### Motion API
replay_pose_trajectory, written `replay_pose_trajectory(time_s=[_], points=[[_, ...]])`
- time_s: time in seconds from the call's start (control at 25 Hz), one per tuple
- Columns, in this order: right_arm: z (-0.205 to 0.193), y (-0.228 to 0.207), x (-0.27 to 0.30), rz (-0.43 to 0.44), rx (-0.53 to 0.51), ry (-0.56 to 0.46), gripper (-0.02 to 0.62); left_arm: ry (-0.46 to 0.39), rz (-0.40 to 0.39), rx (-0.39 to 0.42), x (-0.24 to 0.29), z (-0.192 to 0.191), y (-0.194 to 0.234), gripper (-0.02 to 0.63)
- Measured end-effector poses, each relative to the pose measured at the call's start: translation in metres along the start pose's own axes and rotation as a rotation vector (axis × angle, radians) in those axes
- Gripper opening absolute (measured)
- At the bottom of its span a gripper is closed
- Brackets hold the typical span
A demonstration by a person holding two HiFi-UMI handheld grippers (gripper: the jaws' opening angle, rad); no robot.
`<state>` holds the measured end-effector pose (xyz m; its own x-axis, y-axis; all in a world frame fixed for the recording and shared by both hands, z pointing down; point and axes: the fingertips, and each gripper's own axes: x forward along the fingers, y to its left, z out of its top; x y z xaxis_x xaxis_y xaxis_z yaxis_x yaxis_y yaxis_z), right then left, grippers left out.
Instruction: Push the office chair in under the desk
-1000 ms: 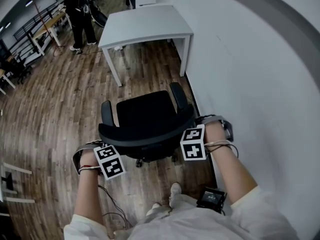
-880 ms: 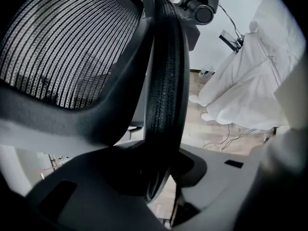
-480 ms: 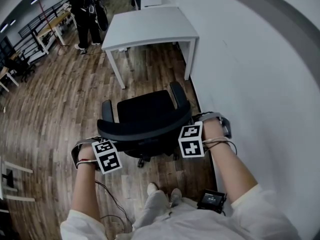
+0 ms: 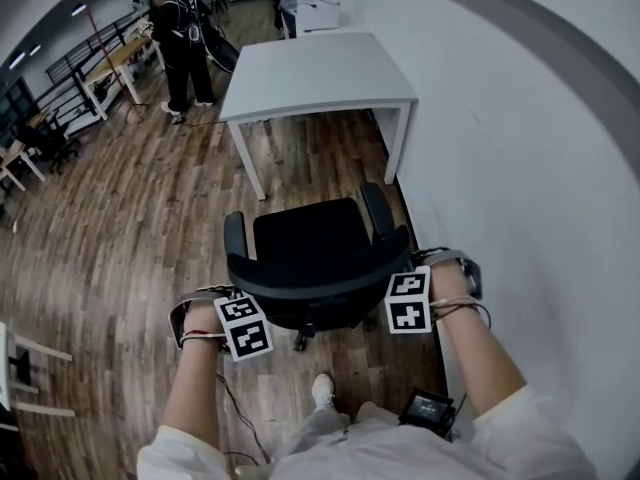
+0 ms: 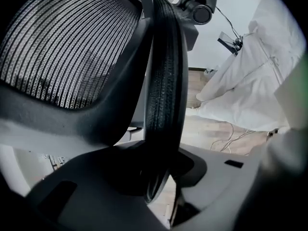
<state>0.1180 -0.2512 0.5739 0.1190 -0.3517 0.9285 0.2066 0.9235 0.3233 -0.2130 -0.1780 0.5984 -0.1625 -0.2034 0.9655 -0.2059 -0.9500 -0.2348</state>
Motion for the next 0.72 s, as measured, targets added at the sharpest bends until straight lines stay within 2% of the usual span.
replay_pose_trajectory(time_s=[0.72], points=[[-0.006,-0.079,0.033,-0.009,0.041,0.009,0.133,-0.016,0.011,0.053,0.029,0.016,0.097,0.112]])
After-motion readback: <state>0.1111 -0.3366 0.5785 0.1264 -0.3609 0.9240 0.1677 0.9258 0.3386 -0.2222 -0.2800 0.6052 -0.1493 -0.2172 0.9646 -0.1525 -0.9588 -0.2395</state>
